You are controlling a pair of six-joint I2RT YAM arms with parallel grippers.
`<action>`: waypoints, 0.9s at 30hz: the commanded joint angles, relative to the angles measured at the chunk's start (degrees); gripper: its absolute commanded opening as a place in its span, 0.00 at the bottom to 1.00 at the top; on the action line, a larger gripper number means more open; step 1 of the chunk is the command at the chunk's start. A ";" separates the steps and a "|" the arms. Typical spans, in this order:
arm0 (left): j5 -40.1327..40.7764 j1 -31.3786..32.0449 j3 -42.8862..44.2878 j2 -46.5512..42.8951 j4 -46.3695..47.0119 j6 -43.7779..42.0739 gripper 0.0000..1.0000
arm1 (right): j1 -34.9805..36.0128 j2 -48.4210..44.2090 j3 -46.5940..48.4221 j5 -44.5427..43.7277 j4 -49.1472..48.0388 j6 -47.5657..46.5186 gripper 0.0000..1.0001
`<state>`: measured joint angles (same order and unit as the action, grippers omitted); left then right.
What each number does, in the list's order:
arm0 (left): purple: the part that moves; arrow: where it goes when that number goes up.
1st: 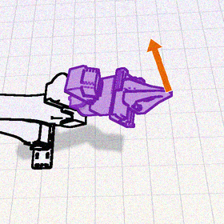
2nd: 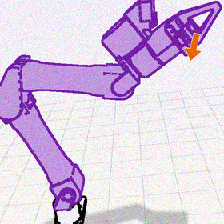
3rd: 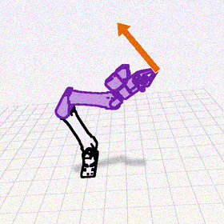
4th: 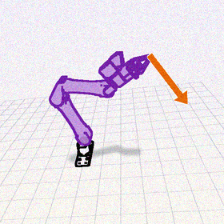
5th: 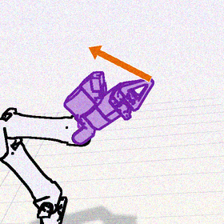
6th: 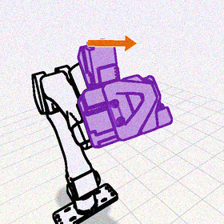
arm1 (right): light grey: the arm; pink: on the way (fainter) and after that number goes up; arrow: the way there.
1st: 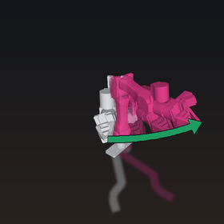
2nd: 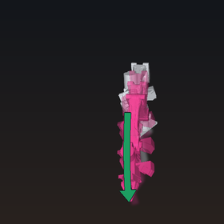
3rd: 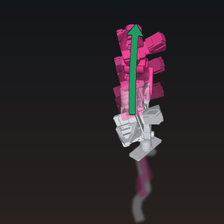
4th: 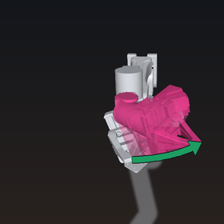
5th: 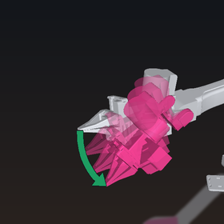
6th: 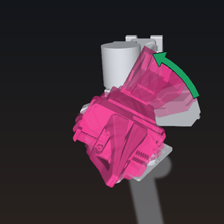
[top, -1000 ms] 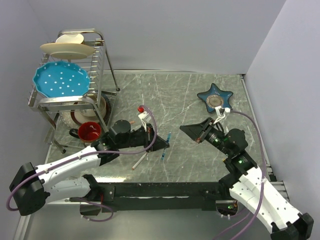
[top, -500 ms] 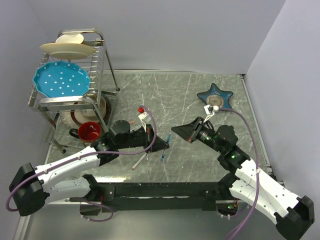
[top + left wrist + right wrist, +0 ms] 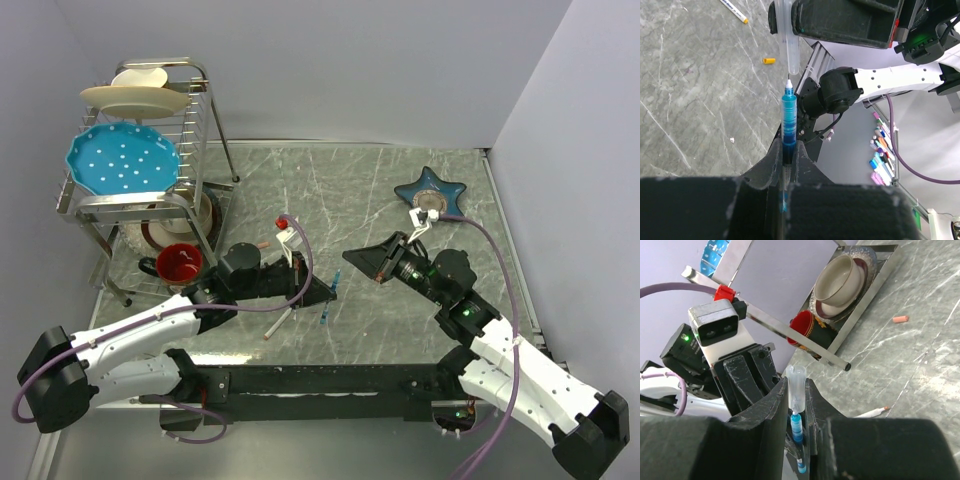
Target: Insert the pens into the pen caps
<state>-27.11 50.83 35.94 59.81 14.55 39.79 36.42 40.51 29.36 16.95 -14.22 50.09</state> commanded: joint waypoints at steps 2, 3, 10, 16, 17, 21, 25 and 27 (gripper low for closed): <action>-0.13 0.32 0.71 -0.75 1.98 -1.21 0.01 | 1.28 -0.08 1.40 -0.87 -3.71 0.01 0.00; -0.13 0.41 0.79 -0.66 2.06 -1.29 0.01 | 1.37 0.00 1.14 -1.04 -3.71 0.01 0.00; 0.22 0.41 1.41 -0.49 2.24 -1.47 0.01 | 2.69 -0.26 -0.62 -1.92 -3.28 -0.51 0.00; 0.92 0.41 1.41 -1.19 2.42 -1.47 0.01 | 4.00 -2.28 -2.12 -4.46 -0.82 -2.09 0.00; 1.01 0.41 1.41 -1.28 2.50 -1.56 0.01 | 4.01 -2.45 -2.21 -4.56 -0.55 -2.18 0.00; 1.45 0.32 1.67 -1.10 2.68 -1.30 0.01 | 4.35 -3.16 -2.64 -4.47 -0.28 -1.84 0.00; 2.85 0.32 2.02 -1.10 3.03 -0.68 0.01 | 6.37 -2.90 -4.92 -4.82 -2.21 -0.60 0.00; 4.52 0.32 2.37 -1.01 3.21 -0.42 0.01 | 8.13 -2.20 -5.63 -6.39 -2.22 -0.69 0.00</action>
<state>-26.13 51.13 35.97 59.81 14.15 39.68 41.91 37.98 25.69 12.49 -15.33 49.67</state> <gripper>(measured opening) 0.053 0.228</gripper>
